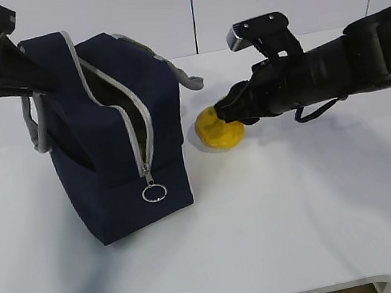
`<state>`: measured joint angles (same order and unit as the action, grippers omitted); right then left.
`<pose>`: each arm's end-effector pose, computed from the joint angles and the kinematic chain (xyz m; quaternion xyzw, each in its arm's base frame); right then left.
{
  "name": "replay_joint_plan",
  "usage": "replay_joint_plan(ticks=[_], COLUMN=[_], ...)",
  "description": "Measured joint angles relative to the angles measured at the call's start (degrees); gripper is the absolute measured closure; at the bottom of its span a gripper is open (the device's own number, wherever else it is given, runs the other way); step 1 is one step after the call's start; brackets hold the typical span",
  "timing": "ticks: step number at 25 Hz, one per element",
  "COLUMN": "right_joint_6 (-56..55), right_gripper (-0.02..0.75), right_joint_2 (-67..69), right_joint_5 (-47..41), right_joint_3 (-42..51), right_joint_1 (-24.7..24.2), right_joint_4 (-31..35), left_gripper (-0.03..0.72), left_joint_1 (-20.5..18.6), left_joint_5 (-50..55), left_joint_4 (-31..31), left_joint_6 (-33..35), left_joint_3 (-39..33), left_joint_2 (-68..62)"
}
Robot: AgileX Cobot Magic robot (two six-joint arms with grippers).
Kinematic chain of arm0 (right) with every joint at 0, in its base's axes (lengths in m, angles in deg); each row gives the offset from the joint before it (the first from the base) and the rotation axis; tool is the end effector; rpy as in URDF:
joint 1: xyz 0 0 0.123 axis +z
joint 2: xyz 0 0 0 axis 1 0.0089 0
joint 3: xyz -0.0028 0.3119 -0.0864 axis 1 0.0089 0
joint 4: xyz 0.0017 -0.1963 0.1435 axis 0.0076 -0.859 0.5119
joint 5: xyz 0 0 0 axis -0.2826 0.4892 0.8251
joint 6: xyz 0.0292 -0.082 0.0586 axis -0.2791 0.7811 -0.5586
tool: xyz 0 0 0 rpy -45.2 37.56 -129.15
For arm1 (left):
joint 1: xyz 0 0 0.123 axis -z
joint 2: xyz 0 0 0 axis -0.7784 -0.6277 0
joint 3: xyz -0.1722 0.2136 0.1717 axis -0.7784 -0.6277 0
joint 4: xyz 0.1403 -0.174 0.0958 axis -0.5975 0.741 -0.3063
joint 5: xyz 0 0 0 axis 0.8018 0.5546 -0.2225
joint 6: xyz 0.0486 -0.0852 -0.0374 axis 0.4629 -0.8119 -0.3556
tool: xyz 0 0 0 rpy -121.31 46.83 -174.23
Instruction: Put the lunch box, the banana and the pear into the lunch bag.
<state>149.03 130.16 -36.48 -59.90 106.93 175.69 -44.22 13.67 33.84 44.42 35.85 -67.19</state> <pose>0.3876 0.1586 0.2239 -0.2468 0.8430 0.1993 0.4345 0.3302 -0.1024 0.3379 0.0391 0.9124 -0.3415 0.2223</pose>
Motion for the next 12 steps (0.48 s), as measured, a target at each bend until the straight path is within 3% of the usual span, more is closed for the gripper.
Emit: replay_joint_plan(ticks=[12], right_joint_6=[0.0], right_gripper=[0.468], right_joint_2=[-5.2], right_joint_5=[8.0], right_joint_3=[0.0], right_joint_1=[0.0], right_joint_4=[-4.8], left_gripper=[0.691], left_joint_1=[0.0], left_joint_5=[0.0], left_joint_4=[0.0], left_joint_6=[0.0], left_joint_3=[0.0], left_joint_2=[0.0])
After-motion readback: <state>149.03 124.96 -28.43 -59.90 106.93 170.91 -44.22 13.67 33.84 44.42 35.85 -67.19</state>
